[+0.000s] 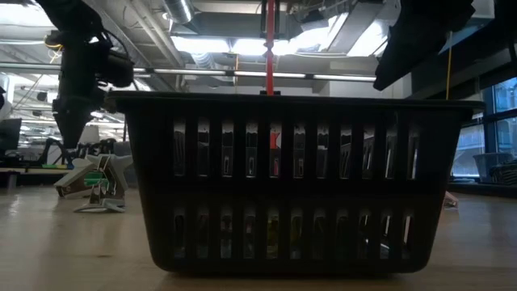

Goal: Pick and place Stapler, Stapler remover, tape
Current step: Put the dark green tape into the black transparent bin

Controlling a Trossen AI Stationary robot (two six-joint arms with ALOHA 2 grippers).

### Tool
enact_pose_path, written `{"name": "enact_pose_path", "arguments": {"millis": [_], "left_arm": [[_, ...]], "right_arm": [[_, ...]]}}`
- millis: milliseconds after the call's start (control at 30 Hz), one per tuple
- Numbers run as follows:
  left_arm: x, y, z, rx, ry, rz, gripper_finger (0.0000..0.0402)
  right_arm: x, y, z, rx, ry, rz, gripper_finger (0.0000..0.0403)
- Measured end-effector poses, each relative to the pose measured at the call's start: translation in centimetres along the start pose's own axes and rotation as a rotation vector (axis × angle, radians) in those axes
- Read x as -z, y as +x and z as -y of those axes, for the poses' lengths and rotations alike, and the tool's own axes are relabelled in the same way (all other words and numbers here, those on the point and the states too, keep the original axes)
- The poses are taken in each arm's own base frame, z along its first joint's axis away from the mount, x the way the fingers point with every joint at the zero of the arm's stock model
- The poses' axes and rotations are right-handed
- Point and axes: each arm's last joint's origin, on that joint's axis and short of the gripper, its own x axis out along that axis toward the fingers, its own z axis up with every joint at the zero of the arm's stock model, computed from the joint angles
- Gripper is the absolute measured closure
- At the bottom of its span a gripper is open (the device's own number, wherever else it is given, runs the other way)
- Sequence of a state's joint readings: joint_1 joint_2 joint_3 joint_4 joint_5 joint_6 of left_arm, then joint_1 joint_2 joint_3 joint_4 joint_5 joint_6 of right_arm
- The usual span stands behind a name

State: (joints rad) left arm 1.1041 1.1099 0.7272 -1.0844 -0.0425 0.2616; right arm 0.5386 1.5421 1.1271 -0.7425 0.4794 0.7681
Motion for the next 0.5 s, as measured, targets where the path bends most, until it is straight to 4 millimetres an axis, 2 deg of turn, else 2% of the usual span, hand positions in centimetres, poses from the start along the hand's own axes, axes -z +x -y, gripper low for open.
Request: {"name": "enact_pose_path", "arguments": {"millis": [67,200,333,500], "left_arm": [[-0.5,-0.8,-0.3,0.083,-0.077,0.041,0.0273],[-1.8,-1.9,-1.3,0.112,-0.417,0.14,0.0275],[-1.7,-1.4,-1.2,0.064,-0.615,0.089,0.0275],[-1.2,0.0,-0.2,0.066,-0.708,0.033,0.0275]], "right_arm": [[-0.2,0.1,0.2,0.008,-0.01,0.004,0.0183],[-0.8,0.5,0.7,0.035,-0.023,0.024,0.0183],[-1.0,0.6,0.9,0.033,-0.022,0.022,0.0183],[-0.8,0.5,0.8,0.024,-0.039,0.013,0.0183]]}}
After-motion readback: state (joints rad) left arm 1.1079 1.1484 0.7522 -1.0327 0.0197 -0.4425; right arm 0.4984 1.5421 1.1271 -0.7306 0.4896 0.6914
